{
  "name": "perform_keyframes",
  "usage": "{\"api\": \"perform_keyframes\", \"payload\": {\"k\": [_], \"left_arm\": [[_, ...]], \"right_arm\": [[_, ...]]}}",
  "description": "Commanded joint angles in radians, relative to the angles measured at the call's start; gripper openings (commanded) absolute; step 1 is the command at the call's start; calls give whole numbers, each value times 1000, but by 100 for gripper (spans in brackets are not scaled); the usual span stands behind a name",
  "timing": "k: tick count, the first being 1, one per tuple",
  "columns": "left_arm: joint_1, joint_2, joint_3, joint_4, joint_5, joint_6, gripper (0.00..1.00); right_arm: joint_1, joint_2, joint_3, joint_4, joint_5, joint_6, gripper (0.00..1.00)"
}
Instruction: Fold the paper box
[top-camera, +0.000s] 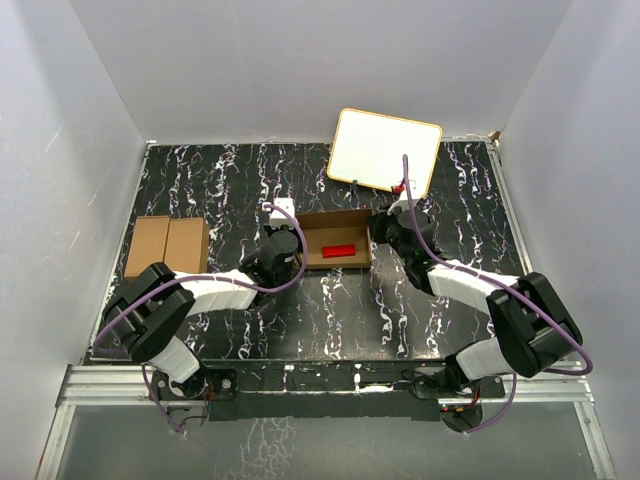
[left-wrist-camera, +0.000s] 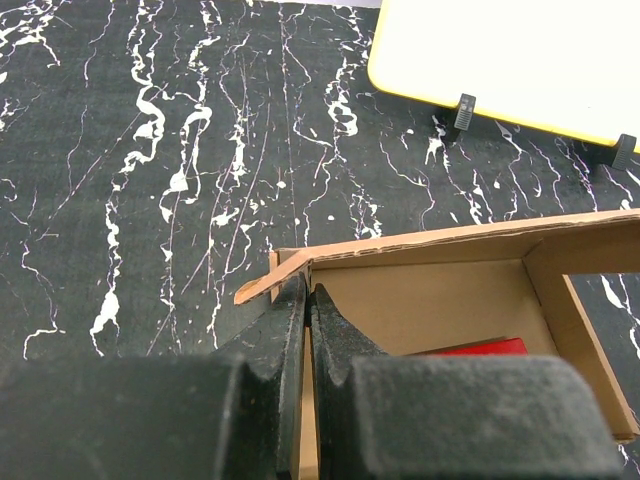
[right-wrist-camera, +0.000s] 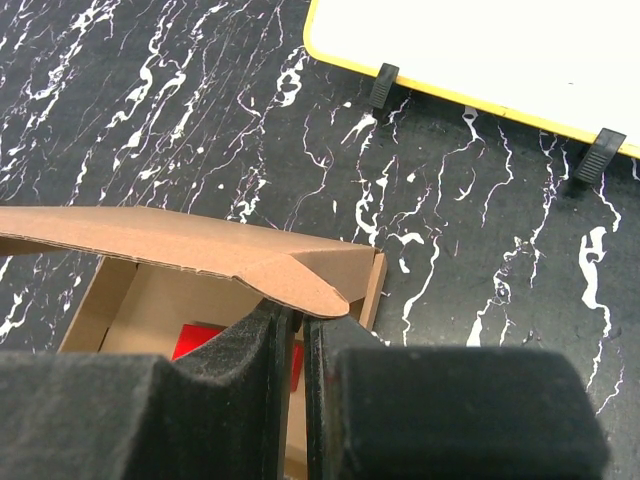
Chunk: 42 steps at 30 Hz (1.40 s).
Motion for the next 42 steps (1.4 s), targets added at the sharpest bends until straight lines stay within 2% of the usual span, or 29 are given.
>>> {"api": "perform_keyframes", "payload": {"k": [1,24,39,42], "left_arm": [[-37,-32,34,-22,121,-26,0],[-37,-46,89,-111,127,-17,0],[-38,-66,39,-126,207,-53,0],[-38,-80,20,-133,214,-67,3]], "right_arm": [[43,17,67,-89,-140,72,12],[50,115,264,-276,-115,42,12],[50,21,96,-207,-96,-130,14],[50,17,67,-181,-87,-136,14]]}}
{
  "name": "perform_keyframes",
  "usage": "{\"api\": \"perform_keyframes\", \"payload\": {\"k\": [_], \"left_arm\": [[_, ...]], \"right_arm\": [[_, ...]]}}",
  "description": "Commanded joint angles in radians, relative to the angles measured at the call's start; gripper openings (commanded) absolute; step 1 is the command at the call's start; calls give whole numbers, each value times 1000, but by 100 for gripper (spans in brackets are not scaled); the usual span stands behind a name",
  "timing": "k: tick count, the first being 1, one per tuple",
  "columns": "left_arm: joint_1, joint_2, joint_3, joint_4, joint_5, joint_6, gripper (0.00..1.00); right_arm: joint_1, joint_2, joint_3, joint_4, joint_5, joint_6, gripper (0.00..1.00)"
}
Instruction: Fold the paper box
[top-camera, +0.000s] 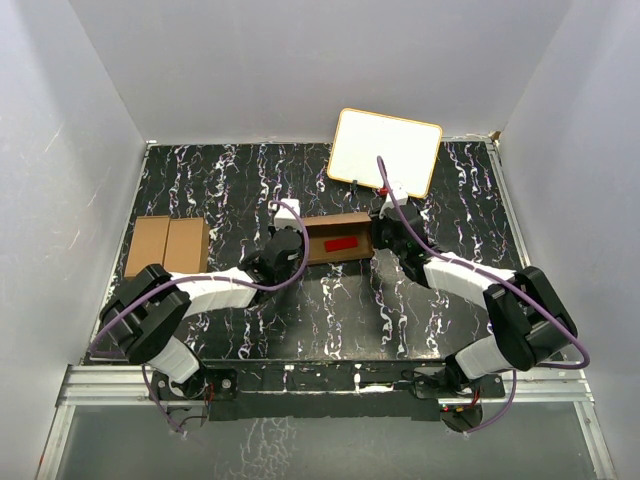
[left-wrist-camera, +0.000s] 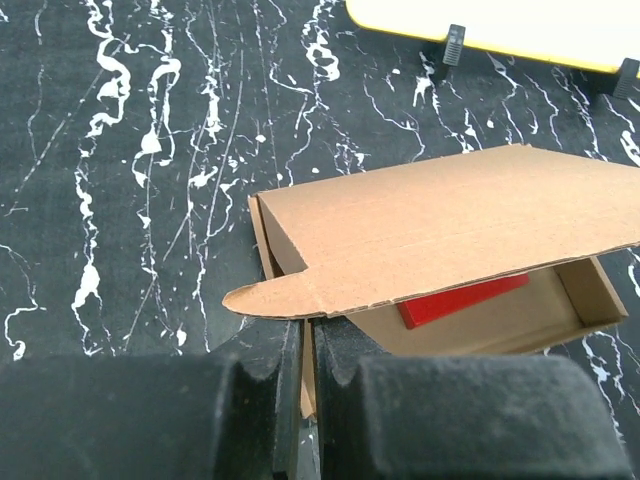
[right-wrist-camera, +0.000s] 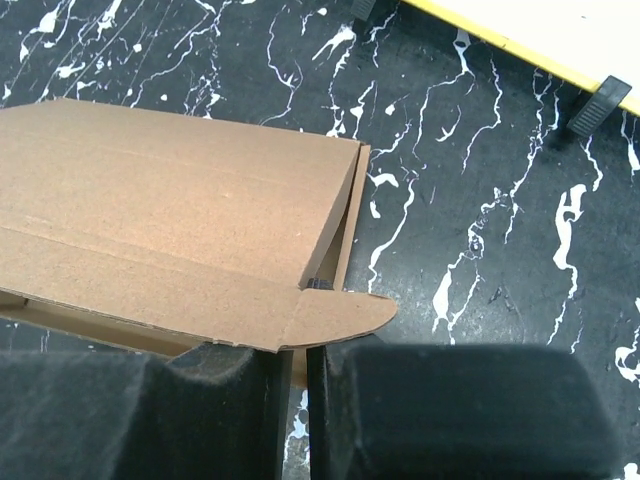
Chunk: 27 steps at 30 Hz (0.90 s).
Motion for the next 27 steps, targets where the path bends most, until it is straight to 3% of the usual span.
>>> {"api": "perform_keyframes", "payload": {"k": [1,5,9,15,21,27], "left_arm": [[-37,-74,-19,19,146,-51,5],[-37,-112,-30,-1,160,-58,17],[-37,-189,-51,-50,206,-65,42],[-37,-409,-137,-172,319,-75,65],[-32,-615,-177,-306,461,-61,76],[-30,-697,-159,-424,560,-58,76]], "right_arm": [[39,-22,-38,77,-93,-14,14],[40,-17,-39,80,-64,-25,14],[38,-11,-48,86,-51,-33,14],[34,-1,-53,97,-55,-34,14],[32,18,-51,105,-67,-35,14],[32,19,-52,106,-72,-38,14]]}}
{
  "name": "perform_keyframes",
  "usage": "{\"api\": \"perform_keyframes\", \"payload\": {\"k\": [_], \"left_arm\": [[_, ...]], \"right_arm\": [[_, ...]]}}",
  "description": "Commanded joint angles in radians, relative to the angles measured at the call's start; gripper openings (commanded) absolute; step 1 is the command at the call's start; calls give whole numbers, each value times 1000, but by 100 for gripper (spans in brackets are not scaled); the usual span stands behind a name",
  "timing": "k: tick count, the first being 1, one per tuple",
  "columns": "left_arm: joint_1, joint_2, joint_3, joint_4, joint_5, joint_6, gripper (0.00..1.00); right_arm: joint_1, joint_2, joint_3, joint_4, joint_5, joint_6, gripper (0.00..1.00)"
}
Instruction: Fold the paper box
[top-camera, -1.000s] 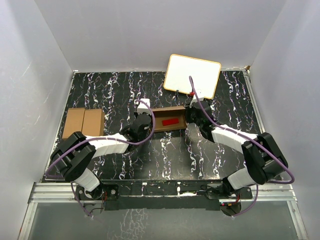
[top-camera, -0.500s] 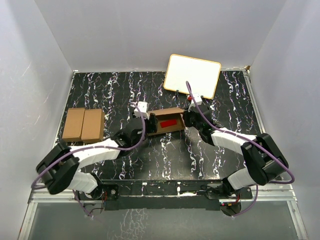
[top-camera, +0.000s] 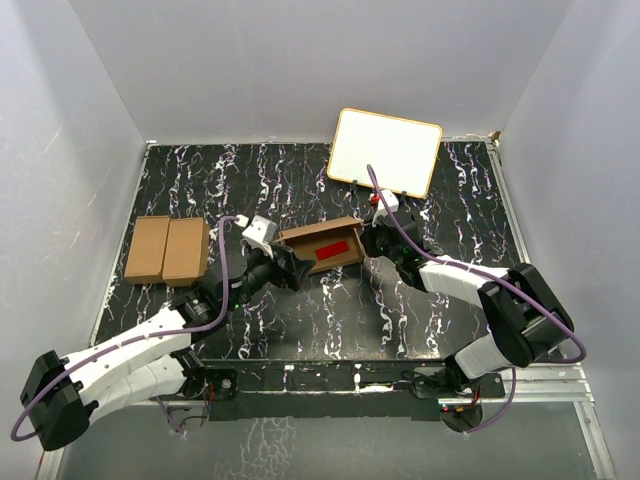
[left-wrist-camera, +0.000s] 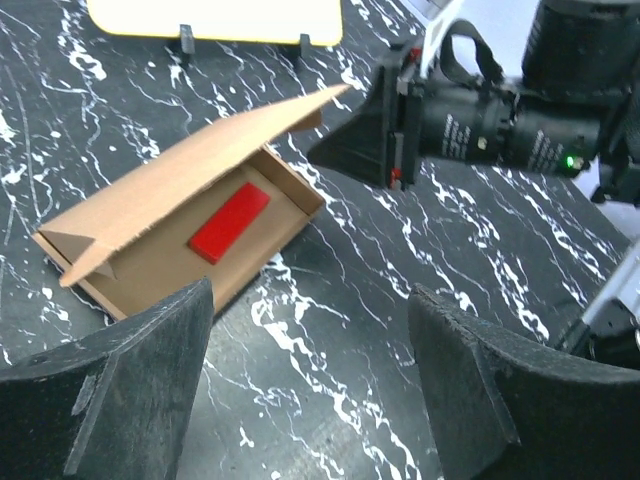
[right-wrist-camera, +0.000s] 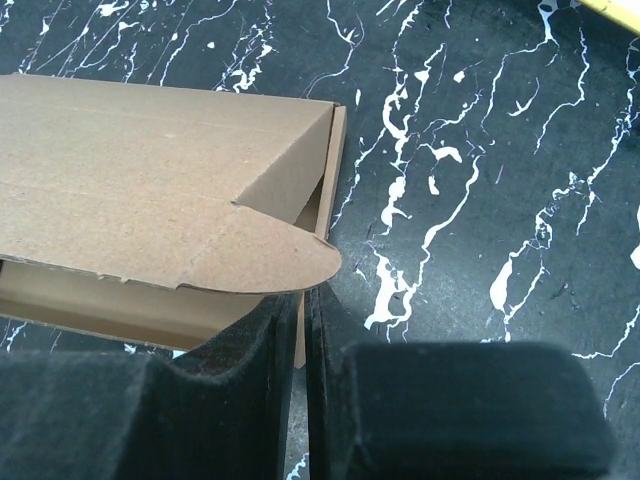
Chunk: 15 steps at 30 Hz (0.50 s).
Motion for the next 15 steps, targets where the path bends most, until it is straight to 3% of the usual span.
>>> {"api": "perform_keyframes", "payload": {"k": [1,6,9,11,15], "left_arm": [[2,-46,26,-138,105,1,76],[4,-57,164,-253,76,30,76],[13,6,289,-315,54,59,75],[33,61,377,-349,60,62,73],[125,206,513,-370,182,22,58]], "right_arm": [[3,-2,-11,74,-10,-14,14],[-11,-12,-12,72,-20,-36,14],[-69,-42,-13,42,-104,-76,14],[-133,-62,-9,11,-206,-100,13],[-293,-111,9,-91,-506,-211,14]]}}
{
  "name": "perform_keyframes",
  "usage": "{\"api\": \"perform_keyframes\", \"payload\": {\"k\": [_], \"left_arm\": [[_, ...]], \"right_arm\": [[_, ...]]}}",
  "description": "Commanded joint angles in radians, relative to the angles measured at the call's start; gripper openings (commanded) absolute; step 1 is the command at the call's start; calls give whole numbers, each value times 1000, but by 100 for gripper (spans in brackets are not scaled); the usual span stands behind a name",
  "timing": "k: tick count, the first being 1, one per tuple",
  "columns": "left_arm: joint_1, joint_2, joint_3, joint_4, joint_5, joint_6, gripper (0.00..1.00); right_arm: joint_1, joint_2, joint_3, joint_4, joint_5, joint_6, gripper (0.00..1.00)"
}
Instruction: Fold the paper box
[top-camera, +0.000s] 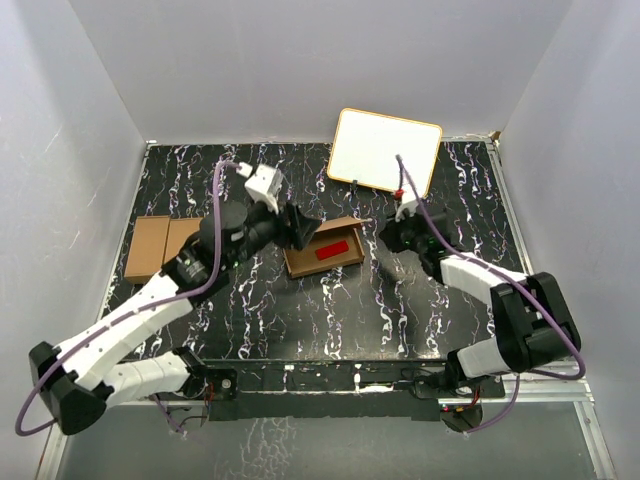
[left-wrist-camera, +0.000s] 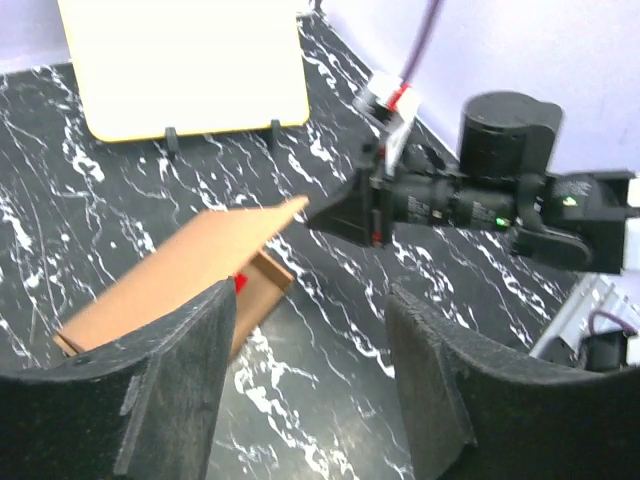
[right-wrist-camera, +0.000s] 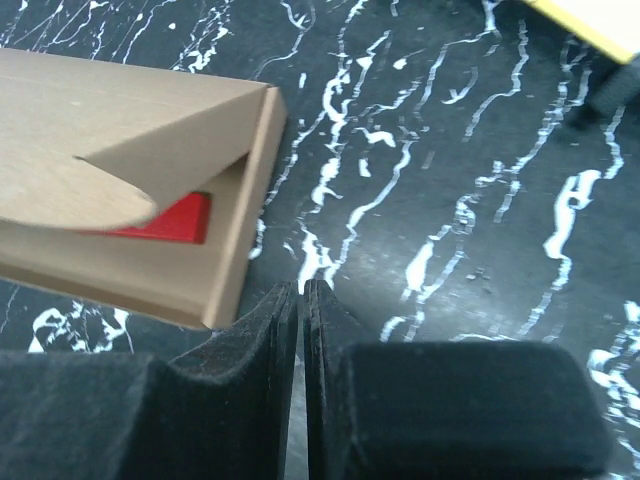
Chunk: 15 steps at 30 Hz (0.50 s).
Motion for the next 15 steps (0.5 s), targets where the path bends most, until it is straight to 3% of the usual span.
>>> {"api": "perform_keyframes", "payload": {"k": [1,4,8,15], "left_arm": [[121,140,118,-63,147,-33,54],[221,241,157,-73,250,-71,36],[266,361,180,-90,321,-56,21],[279,473,147,-103,402,-28,16]], "right_arm": [[-158,-89,36,-92,-390,-187,14],[-242,-132,68,-183,-563,-315,14],[-278,-190,69,-228,-704,-388,17],[-287,-188,88,-262,-778,-410,19]]}}
